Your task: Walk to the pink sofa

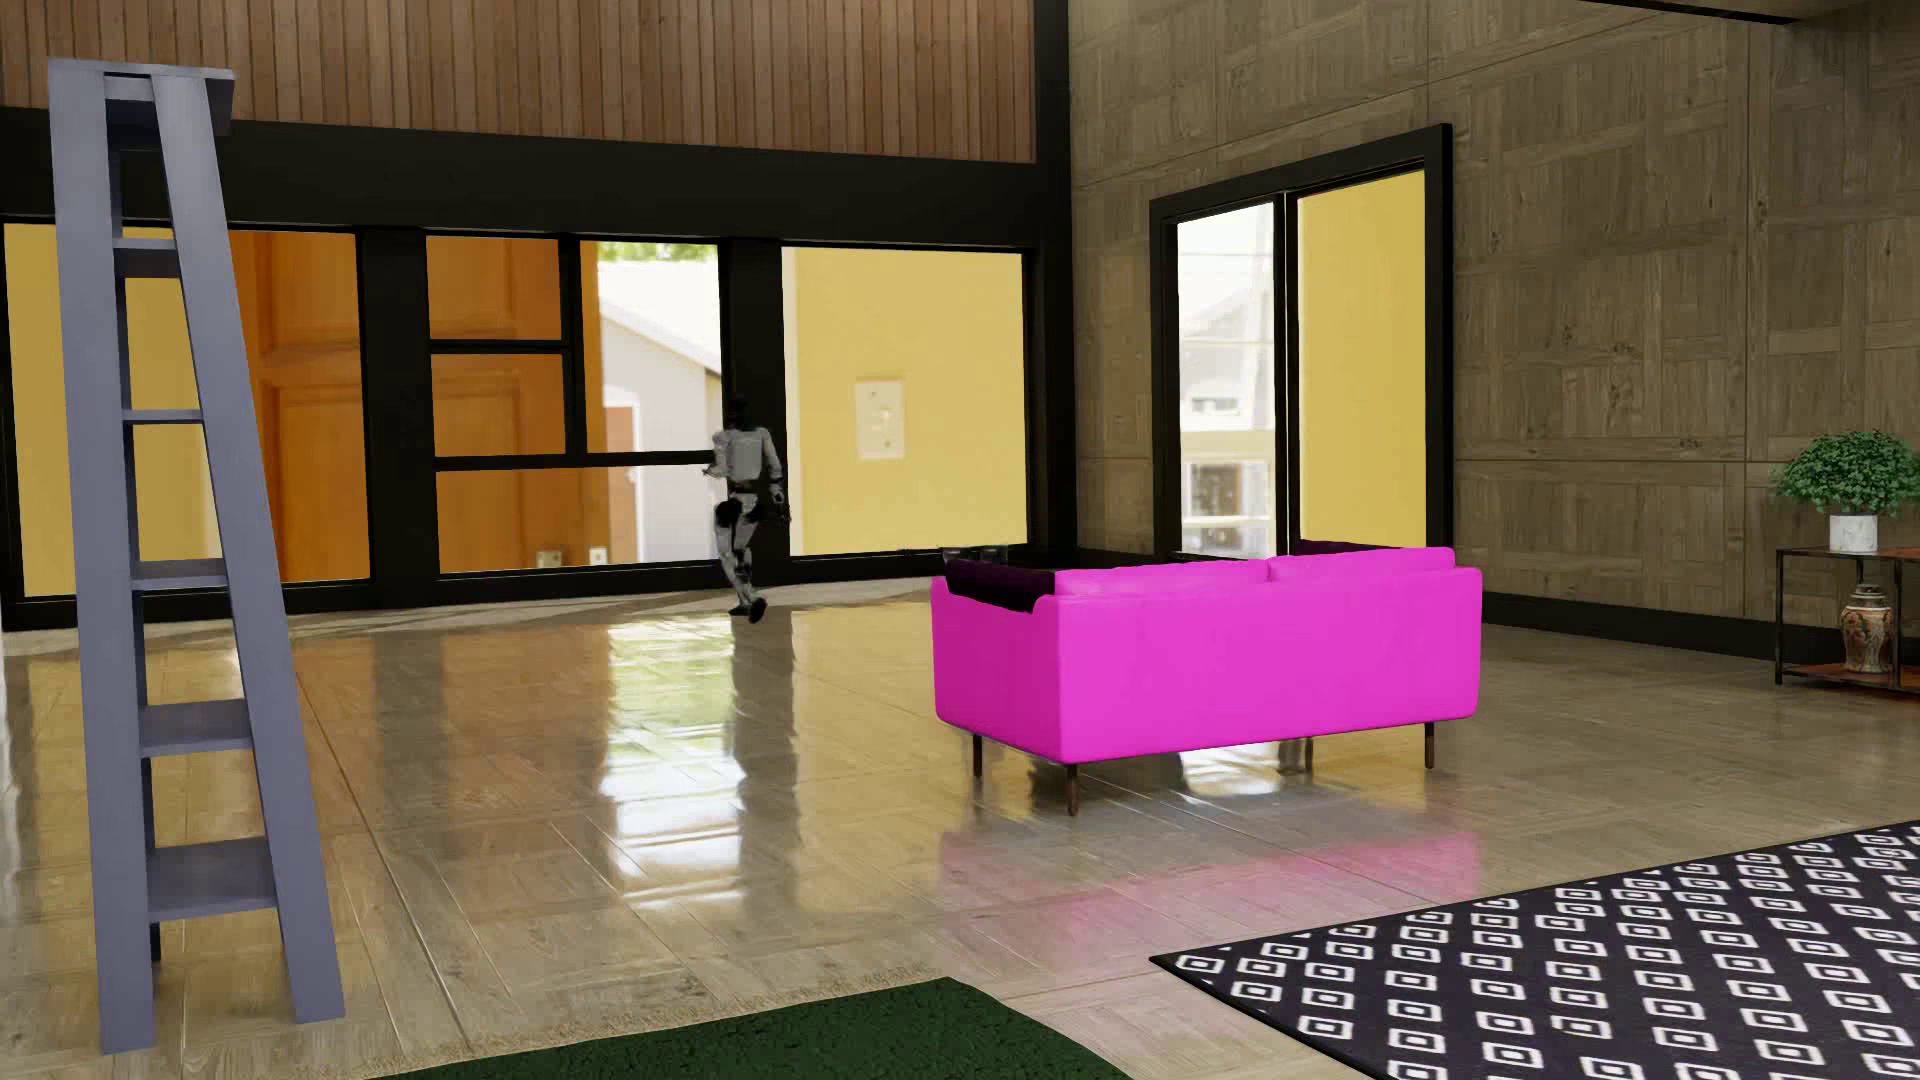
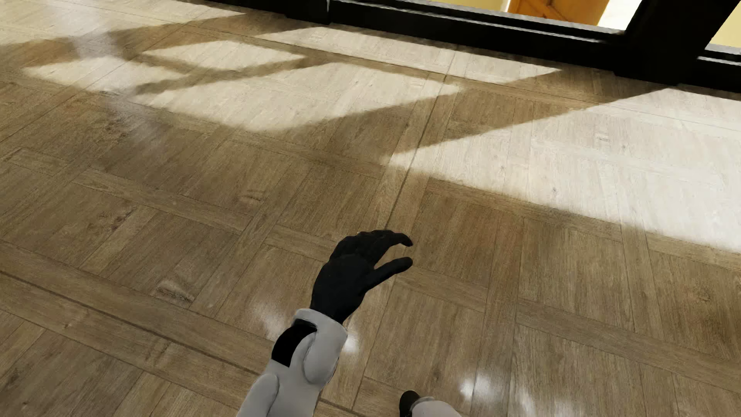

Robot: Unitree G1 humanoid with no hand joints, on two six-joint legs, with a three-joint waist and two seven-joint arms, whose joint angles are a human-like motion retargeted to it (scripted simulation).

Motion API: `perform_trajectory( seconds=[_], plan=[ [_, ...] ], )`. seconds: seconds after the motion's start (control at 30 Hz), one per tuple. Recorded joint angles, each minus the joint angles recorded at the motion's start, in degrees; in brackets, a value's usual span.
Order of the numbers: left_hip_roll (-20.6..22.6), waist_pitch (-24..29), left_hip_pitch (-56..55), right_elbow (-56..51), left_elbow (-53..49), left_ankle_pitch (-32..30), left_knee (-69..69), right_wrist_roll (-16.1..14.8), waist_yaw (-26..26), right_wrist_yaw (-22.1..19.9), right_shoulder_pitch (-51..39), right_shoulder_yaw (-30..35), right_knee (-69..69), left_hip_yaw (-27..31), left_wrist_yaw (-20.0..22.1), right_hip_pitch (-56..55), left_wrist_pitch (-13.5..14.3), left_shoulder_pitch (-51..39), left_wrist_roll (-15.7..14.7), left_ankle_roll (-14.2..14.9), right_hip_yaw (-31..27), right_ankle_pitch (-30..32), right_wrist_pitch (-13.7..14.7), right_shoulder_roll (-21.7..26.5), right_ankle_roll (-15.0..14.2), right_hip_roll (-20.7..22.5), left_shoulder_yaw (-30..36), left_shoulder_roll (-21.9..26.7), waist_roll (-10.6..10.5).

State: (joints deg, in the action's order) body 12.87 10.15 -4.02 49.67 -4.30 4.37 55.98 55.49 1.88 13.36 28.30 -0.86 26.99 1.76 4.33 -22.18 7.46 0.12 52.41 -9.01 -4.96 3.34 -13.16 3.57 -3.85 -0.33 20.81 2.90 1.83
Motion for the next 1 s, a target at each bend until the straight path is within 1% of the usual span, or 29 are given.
perform_trajectory(
  seconds=[0.03,0.07,0.1,0.13,0.17,0.2,0.23,0.27,0.3,0.33,0.37,0.4,0.43,0.47,0.5,0.53,0.57,0.6,0.63,0.7,0.73,0.77,0.8,0.83,0.87,0.9,0.93,0.97,1.0],
  plan=[
    [-3.63,0.7,-4.87,0.72,0.5,-5.9,11.3,4.77,0.06,-0.48,-0.47,3.4,5.09,-4.3,0.36,0.37,-0.62,2.73,-5.39,10.0,3.14,-4.74,0.19,0.37,0.48,-1.51,-0.76,0.01,-0.66],
    [-12.34,1.15,-8.49,2.07,2.75,-6.5,18.18,9.91,-0.44,0.45,-2.65,7.26,6.86,-10.68,0.56,1.94,-3.43,5.21,-6.27,11.64,5.77,-7.69,0.48,1.0,0.65,-2.51,-2.5,0.27,-1.36],
    [-21.18,1.21,-10.41,3.36,6.36,-2.56,20.55,13.93,-1.6,1.41,-6.24,10.12,5.76,-17.44,0.06,4.4,-8.82,7.65,-2.85,7.74,7.44,-9.0,0.94,1.94,0.83,-2.57,-4.69,0.31,-2.17],
    [-26.65,1.07,-12.33,3.83,11.32,-0.7,19.83,15.85,-2.99,1.98,-10.1,10.92,3.2,-22.42,-0.08,7.45,-14.92,9.56,5.05,5.85,8.78,-9.49,1.05,2.66,0.94,-2.21,-6.1,0.63,-2.92],
    [-28.21,0.79,-14.91,2.66,18.07,-0.8,16.42,15.75,-4.34,0.84,-13.49,9.51,0.24,-24.71,0.08,10.68,-20.41,10.93,13.15,5.36,10.17,-9.78,0.29,3.36,0.93,-2.05,-7.05,0.52,-3.43],
    [-27.61,0.41,-17.51,0.03,25.75,-1.37,10.5,13.8,-5.41,-1.61,-16.19,6.68,-2.45,-25.21,0.18,13.73,-24.05,11.74,16.55,6.58,11.99,-10.26,-0.04,4.3,0.84,-2.26,-9.15,-0.39,-3.66],
    [-27.65,-0.1,-18.72,-3.34,33.79,-0.48,2.23,9.62,-6.14,-4.74,-18.39,2.82,-4.57,-27.04,-0.63,16.42,-26.72,11.67,14.96,6.03,14.39,-11.03,0.39,5.2,0.69,-2.43,-13.22,-1.14,-3.73],
    [-28.72,-0.68,-17.11,-6.55,41.47,0.34,-8.63,4.85,-6.51,-8.34,-20.27,-0.74,-6.88,-32.92,-2.99,19.3,-29.2,11.34,9.69,5.76,17.13,-11.86,1.34,6.89,0.44,-2.61,-19.35,-1.56,-3.85],
    [-29.61,-1.3,-13.1,-8.93,48.62,-0.1,-21.12,-0.62,-6.48,-11.94,-22.27,-4.07,-9.58,-43.34,-6.98,22.61,-33.34,10.3,6.05,4.53,20.29,-12.55,2.05,8.45,0.09,-2.4,-24.22,-0.6,-4.08],
    [-29.15,-1.88,-8.65,-10.7,53.89,0.97,-32.29,-5.36,-6.07,-15.49,-23.98,-7.08,-12.02,-55.79,-13.06,25.96,-35.05,10.18,8.58,4.39,23.79,-13.33,1.96,9.89,-0.41,-1.91,-23.05,2.86,-4.23],
    [-28.05,-2.32,-5.47,-11.6,56.05,2.4,-39.35,-9.09,-5.61,-17.8,-25.81,-9.53,-12.8,-65.2,-18.3,28.97,-33.28,10.82,16.05,4.01,27.58,-14.77,1.05,11.95,-1.07,-1.41,-17.02,6.87,-4.24],
    [-27.12,-2.62,-3.12,-12.85,55.96,2.95,-42.41,-12.14,-5.37,-19.46,-26.44,-12.57,-11.41,-70.17,-19.83,31.27,-28.21,11.39,23.45,3.08,31.64,-17.02,-0.59,13.73,-1.86,-1.36,-11.26,11.03,-4.06],
    [-26.45,-2.76,-2.67,-14.84,54.73,3.62,-41.75,-14.85,-5.48,-21.63,-25.88,-16.24,-9.08,-69.05,-18.13,33.1,-22.98,11.6,26.87,-0.82,35.65,-19.47,-1.83,14.83,-2.56,-1.78,-9.05,13.99,-3.6],
    [-26.05,-2.81,-2.2,-16.62,53.13,3.85,-40.33,-17.72,-5.71,-24.75,-24.93,-19.81,-4.99,-65.26,-15.43,34.36,-19.74,12.17,25.52,-4.98,38.71,-20.08,-2.34,14.35,-3.94,-2.68,-10.62,15.56,-2.98],
    [-24.87,-2.71,-1.45,-17.85,52.48,5.15,-39.38,-20.77,-5.79,-27.44,-23.93,-23.07,2.14,-61.44,-13.83,33.91,-18.4,12.38,21.7,-5.17,40.83,-17.62,-2.65,13.63,-3.76,-5.07,-13.87,15.59,-2.39],
    [-22.75,-2.45,-0.68,-18.23,52.35,6.37,-38.7,-23.83,-5.7,-29.31,-23.06,-25.59,13.05,-57.76,-13.45,31.41,-19.39,12.07,17.04,-5.18,40.95,-11.97,-2.8,13.02,-3.92,-9.22,-17.7,14.16,-1.7],
    [-20.58,-2.18,0.04,-17.71,52.14,7.73,-37.46,-26.13,-5.37,-30.12,-22.39,-26.69,26.74,-54.02,-13.13,26.87,-21.18,11.22,14.15,-5.17,38.54,-5.68,-3.35,12.32,-2.6,-14.68,-20.15,12.52,-0.76],
    [-18.01,-1.86,0.73,-16.59,51.64,8.94,-36.67,-26.83,-4.78,-29.6,-21.67,-26.03,38.99,-49.87,-12.12,19.91,-22.75,9.84,13.29,-5.18,31.87,-1.72,-4.45,11.67,1.29,-17.3,-21.07,10.77,0.17],
    [-15.41,-1.58,1.5,-15.42,51.41,9.76,-36.52,-26.19,-4.37,-27.56,-20.61,-23.73,47.82,-45.43,-10.28,12.7,-23.36,8.45,13.92,-5.18,24.24,-4.88,-5.46,11.13,2.15,-16.69,-20.87,9.05,0.78],
    [-10.71,-1.25,3.82,-12.69,50.85,10.25,-38.29,-22.16,-3.78,-20.41,-18.84,-14.96,56.12,-35.44,-5.13,3.44,-22.38,5.09,17.02,-5.18,16.71,-8.04,-5.83,8.7,8.23,-20.07,-18.96,5.02,1.34],
    [-8.55,-1.09,4.44,-12.4,50.02,10.69,-38.3,-17.5,-3.12,-17.13,-17.83,-8.69,55.89,-29.57,-1.77,0.29,-21.07,3.23,18.91,-5.18,15.61,-8.57,-3.76,8.25,11.11,-22.87,-16.84,3.49,1.69],
    [-6.69,-0.88,4.95,-13.76,49.15,11.09,-38.16,-10.39,-2.3,-14.59,-16.26,-2.58,53.47,-23.24,2.42,-2.55,-19.64,0.66,21.57,-5.18,14.95,-10.22,-0.65,8.51,12.08,-22.85,-13.99,2.94,2.04],
    [-5.16,-0.59,5.64,-15.7,47.48,11.48,-38.05,-3.68,-1.57,-13.86,-15.22,1.05,49.46,-16.83,6.94,-5.39,-18.41,-1.72,23.01,-5.17,13.97,-11.04,0.63,7.36,11.94,-20.25,-11.74,2.51,2.25],
    [-3.98,-0.21,6.33,-18.18,45.41,11.83,-38.05,-0.36,-1.07,-13.05,-14.48,1.94,43.14,-10.79,9.94,-7.73,-17.14,-3.92,22.08,-5.16,13.54,-10.49,1.57,4.82,10.73,-17.04,-10.71,2.15,2.33],
    [-3.06,0.25,6.92,-20.59,43.08,12.47,-37.68,-0.16,-0.85,-12.43,-14.03,1.26,34.41,-5.35,10.77,-9.5,-16.29,-5.94,20.11,-5.14,13.5,-9.37,2.04,1.99,8.31,-13.95,-9.92,2.15,2.35],
    [-2.54,0.75,7.44,-22.66,40.3,13.0,-37.49,-2.1,-0.85,-11.82,-13.97,0.43,22.35,-0.47,10.85,-10.13,-15.93,-7.69,17.45,-5.13,13.98,-8.1,2.92,-0.23,5.79,-11.13,-9.42,2.54,2.31],
    [-2.31,1.19,8.15,-24.02,37.45,13.61,-37.52,-3.97,-0.88,-10.6,-14.2,0.59,7.95,3.89,9.27,-9.9,-15.69,-8.8,14.37,-5.08,12.06,-7.43,4.0,-0.95,4.45,-7.31,-9.01,3.26,2.14],
    [-2.67,1.59,9.27,-24.9,34.82,14.18,-38.1,-3.99,-0.91,-9.68,-14.68,1.95,-6.58,7.84,6.24,-8.76,-15.67,-9.33,10.95,-4.98,7.45,-7.92,4.73,-0.28,3.48,-3.15,-8.72,4.27,1.72],
    [-3.21,2.01,10.52,-25.36,32.68,14.92,-37.72,-2.34,-1.17,-9.41,-15.26,4.03,-16.41,10.52,2.81,-7.41,-16.46,-9.24,8.22,-4.97,6.0,-8.29,5.62,1.3,1.06,-0.43,-8.48,5.57,1.19]
  ],
)
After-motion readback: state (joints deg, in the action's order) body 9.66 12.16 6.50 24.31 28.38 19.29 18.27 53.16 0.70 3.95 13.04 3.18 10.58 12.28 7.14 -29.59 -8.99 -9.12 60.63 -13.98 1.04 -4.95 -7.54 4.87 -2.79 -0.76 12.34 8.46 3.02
